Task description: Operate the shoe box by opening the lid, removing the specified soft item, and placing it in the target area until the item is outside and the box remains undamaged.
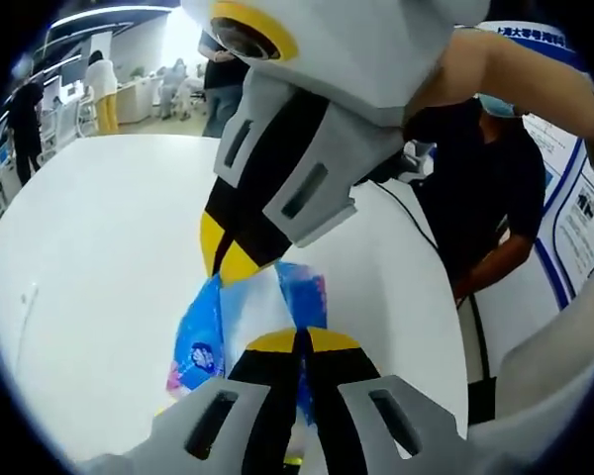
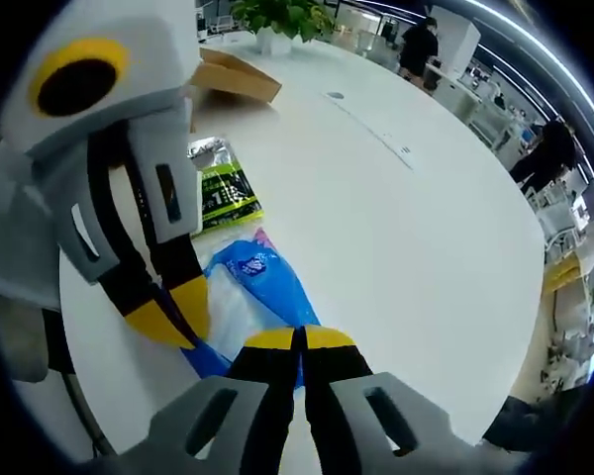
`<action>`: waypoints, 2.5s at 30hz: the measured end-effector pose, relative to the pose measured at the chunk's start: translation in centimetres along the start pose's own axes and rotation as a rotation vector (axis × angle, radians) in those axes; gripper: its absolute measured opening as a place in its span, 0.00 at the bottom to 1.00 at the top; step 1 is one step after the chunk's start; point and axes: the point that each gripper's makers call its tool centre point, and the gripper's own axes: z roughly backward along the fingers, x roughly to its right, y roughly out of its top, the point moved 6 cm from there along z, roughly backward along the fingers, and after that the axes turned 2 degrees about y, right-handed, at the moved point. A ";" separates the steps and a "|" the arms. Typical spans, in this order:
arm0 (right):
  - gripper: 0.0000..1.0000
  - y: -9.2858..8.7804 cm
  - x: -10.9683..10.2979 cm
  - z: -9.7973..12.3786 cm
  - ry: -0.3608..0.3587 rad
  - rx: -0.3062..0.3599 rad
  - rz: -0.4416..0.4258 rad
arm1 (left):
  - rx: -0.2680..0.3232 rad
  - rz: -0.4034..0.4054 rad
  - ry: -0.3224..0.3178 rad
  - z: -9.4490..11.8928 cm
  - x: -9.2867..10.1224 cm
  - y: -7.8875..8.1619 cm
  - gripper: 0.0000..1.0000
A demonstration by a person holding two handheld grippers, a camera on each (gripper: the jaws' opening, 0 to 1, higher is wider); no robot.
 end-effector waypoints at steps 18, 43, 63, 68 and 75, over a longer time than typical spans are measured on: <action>0.12 1.1 -0.6 1.1 -0.049 0.001 0.020 | 0.029 -0.017 0.050 2.5 0.3 0.5 0.08; 0.36 7.8 -5.4 4.2 -0.098 0.130 -0.089 | 0.090 0.073 0.200 14.2 0.5 -3.5 0.37; 0.47 14.9 -11.8 1.9 -0.003 0.221 -0.142 | 0.135 0.167 0.339 25.4 0.3 -11.4 0.48; 0.48 17.0 -13.3 1.0 0.029 0.253 -0.153 | 0.160 0.207 0.377 28.0 0.5 -13.6 0.50; 0.48 18.9 -15.4 -0.6 0.072 0.270 -0.163 | 0.192 0.263 0.442 31.2 0.4 -16.5 0.53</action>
